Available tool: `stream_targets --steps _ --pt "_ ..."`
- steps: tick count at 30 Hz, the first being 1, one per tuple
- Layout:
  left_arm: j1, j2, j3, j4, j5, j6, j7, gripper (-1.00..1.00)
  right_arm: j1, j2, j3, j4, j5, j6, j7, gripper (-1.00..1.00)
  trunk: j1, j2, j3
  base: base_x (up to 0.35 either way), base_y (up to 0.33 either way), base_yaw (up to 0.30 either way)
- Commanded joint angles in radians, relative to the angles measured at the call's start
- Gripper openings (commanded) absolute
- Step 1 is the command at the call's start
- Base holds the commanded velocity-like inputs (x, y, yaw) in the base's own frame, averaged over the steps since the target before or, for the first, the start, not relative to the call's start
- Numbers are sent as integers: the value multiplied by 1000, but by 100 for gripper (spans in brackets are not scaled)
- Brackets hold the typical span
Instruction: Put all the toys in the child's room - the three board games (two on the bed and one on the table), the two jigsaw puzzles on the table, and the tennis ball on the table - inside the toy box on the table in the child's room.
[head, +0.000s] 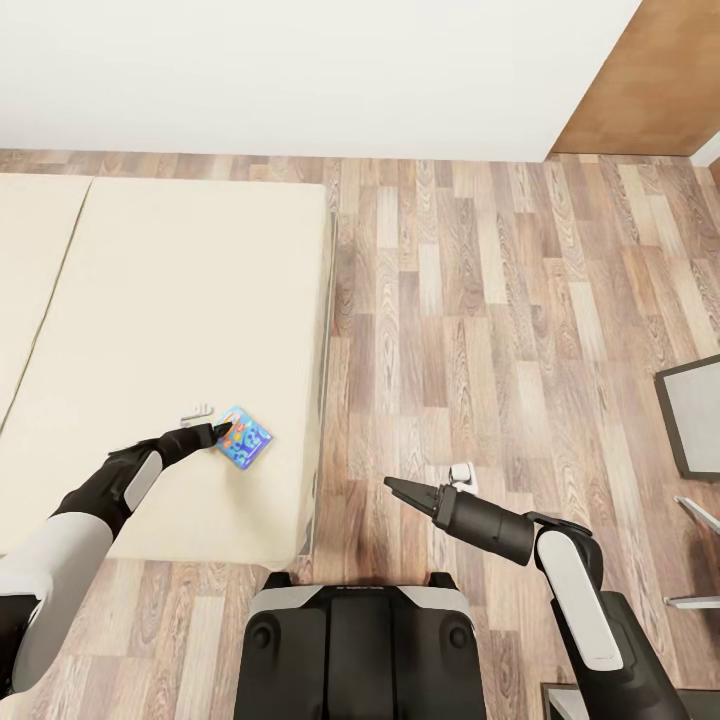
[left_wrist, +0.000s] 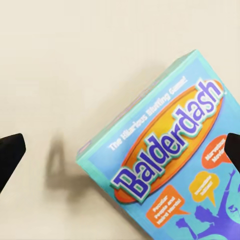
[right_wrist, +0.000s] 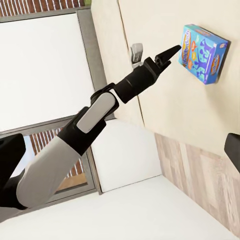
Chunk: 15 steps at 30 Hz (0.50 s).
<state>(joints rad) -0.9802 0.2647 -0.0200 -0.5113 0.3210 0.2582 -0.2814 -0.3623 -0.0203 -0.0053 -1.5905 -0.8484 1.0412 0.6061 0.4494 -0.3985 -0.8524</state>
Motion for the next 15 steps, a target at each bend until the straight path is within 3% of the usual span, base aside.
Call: stream_targets --steps 1,15 --pt "0 1 -2 -1 10 8 0 100 -1 0 -1 0 5 3 6 100 1 -1 -1 0 0 0" --pt "0 -14 -4 -1 9 9 2 100 0 -1 -2 0 5 4 8 100 1 -1 -6 0 0 0"
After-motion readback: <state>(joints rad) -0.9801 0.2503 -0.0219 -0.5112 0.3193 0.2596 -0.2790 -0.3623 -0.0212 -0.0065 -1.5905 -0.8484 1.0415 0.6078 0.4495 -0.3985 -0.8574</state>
